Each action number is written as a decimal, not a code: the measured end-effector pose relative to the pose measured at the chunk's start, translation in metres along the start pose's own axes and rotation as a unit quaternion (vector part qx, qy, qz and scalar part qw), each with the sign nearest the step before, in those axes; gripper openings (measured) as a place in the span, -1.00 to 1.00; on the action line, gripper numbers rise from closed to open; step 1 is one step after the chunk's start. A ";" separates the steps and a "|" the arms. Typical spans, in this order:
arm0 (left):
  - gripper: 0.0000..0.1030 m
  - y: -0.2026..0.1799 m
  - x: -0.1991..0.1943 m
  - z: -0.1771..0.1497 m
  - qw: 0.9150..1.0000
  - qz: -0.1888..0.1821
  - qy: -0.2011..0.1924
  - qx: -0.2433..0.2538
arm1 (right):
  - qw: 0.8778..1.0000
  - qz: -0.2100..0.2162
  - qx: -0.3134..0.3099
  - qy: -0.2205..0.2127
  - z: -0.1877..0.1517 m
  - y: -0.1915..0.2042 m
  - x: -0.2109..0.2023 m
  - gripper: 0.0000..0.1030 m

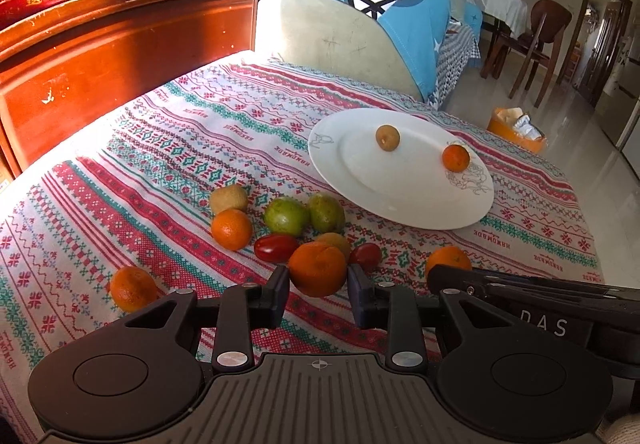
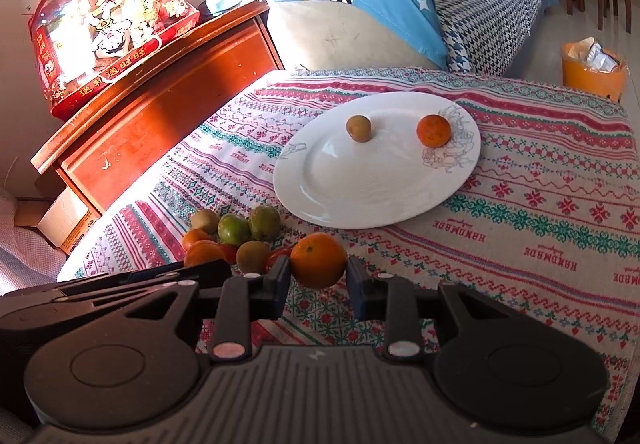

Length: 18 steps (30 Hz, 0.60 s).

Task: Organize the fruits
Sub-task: 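Grasp an orange with the left tool while the right tool grasps another orange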

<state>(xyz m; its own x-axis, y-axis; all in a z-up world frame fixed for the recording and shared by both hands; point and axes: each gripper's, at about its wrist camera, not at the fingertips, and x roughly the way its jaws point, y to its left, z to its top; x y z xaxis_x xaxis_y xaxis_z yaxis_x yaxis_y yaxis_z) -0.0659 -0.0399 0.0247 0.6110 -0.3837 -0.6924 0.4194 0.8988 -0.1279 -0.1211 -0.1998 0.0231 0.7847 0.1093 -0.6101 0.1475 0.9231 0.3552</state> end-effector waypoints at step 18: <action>-0.44 -0.003 -0.006 0.071 0.999 -0.025 -0.013 0.015 | 0.997 0.013 0.072 0.008 0.058 -0.043 0.009 -0.40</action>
<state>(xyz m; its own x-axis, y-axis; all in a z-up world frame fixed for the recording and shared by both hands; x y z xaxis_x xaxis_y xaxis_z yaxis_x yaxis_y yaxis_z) -0.0229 -0.0559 0.0796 0.6068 -0.4332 -0.6665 0.4687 0.8722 -0.1402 -0.0854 -0.2602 0.0435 0.7799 0.1388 -0.6103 0.2141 0.8571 0.4685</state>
